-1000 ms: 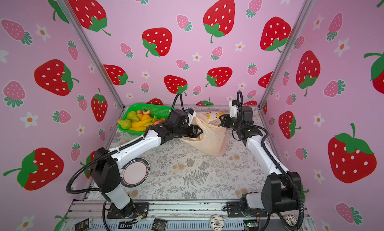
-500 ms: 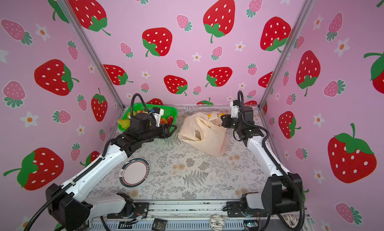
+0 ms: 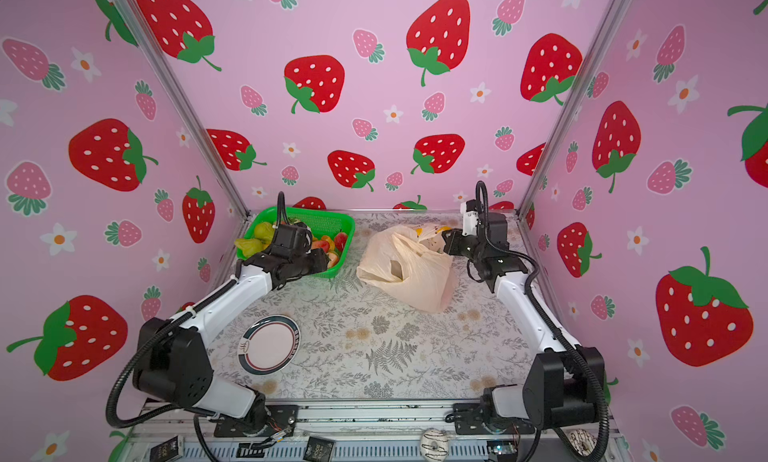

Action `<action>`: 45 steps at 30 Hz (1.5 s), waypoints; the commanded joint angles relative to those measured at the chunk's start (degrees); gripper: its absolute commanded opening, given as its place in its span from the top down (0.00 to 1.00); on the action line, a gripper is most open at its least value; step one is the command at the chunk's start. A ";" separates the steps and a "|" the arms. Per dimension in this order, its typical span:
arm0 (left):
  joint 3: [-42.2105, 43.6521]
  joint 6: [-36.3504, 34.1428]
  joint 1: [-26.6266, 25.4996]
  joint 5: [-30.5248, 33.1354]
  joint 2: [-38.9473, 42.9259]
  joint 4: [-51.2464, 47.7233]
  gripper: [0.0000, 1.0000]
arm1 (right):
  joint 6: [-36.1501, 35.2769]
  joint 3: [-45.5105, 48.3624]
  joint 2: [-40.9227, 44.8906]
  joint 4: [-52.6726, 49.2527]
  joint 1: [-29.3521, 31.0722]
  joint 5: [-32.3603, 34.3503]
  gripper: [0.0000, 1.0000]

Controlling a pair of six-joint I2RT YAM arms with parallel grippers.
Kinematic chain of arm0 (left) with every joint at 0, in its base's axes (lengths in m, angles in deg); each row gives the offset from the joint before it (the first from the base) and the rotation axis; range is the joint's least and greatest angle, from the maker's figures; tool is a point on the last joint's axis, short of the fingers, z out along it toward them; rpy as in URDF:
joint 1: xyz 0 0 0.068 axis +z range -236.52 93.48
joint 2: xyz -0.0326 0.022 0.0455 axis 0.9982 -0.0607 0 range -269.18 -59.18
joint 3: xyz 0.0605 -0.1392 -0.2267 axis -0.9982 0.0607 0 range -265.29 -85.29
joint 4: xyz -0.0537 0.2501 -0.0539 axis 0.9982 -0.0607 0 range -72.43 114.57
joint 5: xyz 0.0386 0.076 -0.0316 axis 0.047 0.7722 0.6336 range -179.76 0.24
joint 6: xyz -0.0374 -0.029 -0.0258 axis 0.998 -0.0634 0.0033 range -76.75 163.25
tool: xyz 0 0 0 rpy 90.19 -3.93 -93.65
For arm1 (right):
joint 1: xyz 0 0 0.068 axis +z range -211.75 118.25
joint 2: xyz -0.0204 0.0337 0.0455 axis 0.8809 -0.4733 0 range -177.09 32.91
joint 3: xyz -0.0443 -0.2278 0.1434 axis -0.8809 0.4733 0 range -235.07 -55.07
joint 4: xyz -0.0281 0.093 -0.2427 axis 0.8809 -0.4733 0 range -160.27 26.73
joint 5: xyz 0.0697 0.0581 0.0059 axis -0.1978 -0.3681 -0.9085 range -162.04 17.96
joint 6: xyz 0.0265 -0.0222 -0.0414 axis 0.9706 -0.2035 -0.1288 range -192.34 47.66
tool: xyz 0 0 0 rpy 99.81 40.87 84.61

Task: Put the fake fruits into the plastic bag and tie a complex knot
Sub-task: 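Move the left gripper back over the green basket, then close the left gripper on the pink peach with green leaves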

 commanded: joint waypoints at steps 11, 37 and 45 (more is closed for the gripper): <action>-7.69 -2.10 0.58 2.28 -9.63 1.65 0.78 | -1.07 0.40 -0.95 0.84 -0.71 -1.58 0.93; -5.64 -0.01 0.34 -0.98 -2.00 3.04 1.00 | -0.80 0.49 -0.61 0.62 -0.71 -1.94 0.93; 0.78 0.10 -5.81 -3.61 17.01 4.55 1.00 | -0.71 0.40 -0.25 0.66 -0.71 -1.95 0.93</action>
